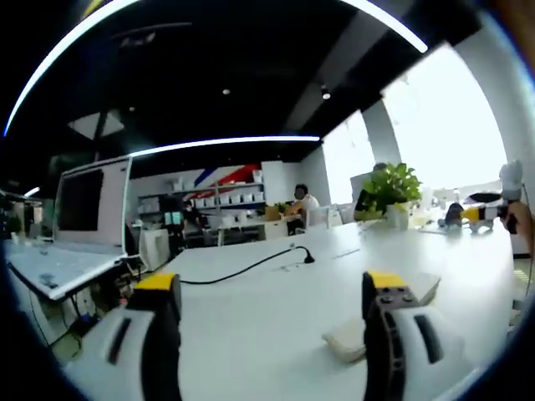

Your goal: Arrange the utensils inside the cutlery case until each visible utensil rests in its matching compartment.

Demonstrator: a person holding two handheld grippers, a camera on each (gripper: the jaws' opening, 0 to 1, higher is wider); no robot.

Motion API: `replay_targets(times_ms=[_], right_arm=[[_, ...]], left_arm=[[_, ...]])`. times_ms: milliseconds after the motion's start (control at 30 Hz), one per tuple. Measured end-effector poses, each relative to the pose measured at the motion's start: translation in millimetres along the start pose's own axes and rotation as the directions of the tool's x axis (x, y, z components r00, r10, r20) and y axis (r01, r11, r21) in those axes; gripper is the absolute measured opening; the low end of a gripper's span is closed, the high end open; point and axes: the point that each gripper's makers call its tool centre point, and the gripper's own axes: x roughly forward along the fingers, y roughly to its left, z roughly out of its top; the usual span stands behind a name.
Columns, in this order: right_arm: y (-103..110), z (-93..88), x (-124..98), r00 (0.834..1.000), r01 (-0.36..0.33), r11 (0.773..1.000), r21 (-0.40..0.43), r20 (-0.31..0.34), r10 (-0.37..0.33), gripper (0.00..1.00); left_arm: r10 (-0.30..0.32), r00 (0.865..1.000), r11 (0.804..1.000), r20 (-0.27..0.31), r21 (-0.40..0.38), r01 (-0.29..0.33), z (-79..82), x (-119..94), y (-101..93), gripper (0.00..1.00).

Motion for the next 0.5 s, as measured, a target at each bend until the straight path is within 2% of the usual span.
replay_targets(times_ms=[133,500], right_arm=[[-8,2.2,-2,1.0,0.021,1.0,-0.002,0.005,-0.021,0.91],[-3,-5.6,0,1.0,0.0,1.0,0.027,-0.017,0.0,0.91]], left_arm=[[-0.005,1.0,1.0,-0.008,-0.001,0.005,-2.0,1,-2.1,0.95],[-0.035,0.999,0.999,-0.022,0.016,0.036,-4.8,1,-12.7,0.97]])
